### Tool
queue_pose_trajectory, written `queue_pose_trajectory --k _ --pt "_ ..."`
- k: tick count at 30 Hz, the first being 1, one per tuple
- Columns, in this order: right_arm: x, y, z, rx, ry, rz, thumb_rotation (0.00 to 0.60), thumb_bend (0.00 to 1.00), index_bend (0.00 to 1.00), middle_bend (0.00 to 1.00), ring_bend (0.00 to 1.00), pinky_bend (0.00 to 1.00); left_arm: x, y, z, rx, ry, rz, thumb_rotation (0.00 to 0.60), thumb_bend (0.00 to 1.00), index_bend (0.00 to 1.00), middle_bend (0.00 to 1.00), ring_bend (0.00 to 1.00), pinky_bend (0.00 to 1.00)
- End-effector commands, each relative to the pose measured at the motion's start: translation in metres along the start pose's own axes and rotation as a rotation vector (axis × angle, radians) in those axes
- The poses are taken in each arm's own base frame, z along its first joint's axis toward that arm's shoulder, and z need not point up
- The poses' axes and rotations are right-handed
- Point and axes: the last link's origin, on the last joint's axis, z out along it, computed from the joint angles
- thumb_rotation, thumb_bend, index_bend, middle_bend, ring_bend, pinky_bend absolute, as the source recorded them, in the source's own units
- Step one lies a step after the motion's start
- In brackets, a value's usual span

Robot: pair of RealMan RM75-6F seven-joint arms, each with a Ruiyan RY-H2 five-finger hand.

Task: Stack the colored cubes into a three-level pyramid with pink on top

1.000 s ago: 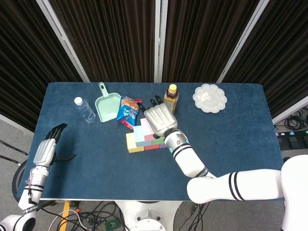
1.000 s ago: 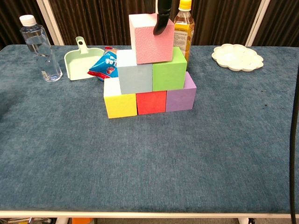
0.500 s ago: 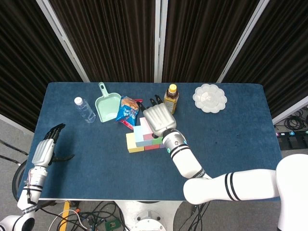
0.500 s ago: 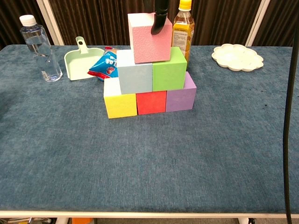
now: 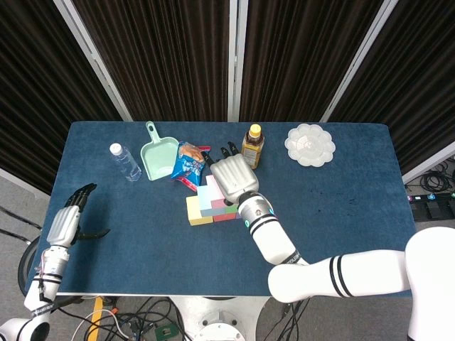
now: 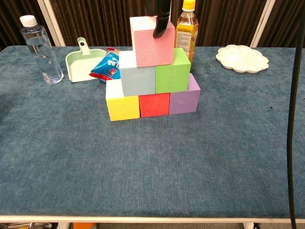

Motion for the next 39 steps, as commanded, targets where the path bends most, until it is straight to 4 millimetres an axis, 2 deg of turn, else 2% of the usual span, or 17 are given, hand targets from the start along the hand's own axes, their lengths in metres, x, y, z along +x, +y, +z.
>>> queue_pose_trajectory --k 1,39 --pt "-0.0009 -0.0001 0.0006 -0.002 -0.002 0.001 0.6 0.19 0.0 0.59 0.11 0.0 -0.0008 -0.0006 -0.0002 0.002 -0.003 -0.001 0.6 0.06 0.06 0.02 0.0 0.09" --pt "-0.0027 -0.0014 0.0032 -0.018 0.004 0.008 0.6 0.19 0.0 0.59 0.12 0.0 0.0021 -0.0051 -0.0015 0.011 -0.005 -0.019 0.6 0.06 0.06 0.02 0.0 0.09"
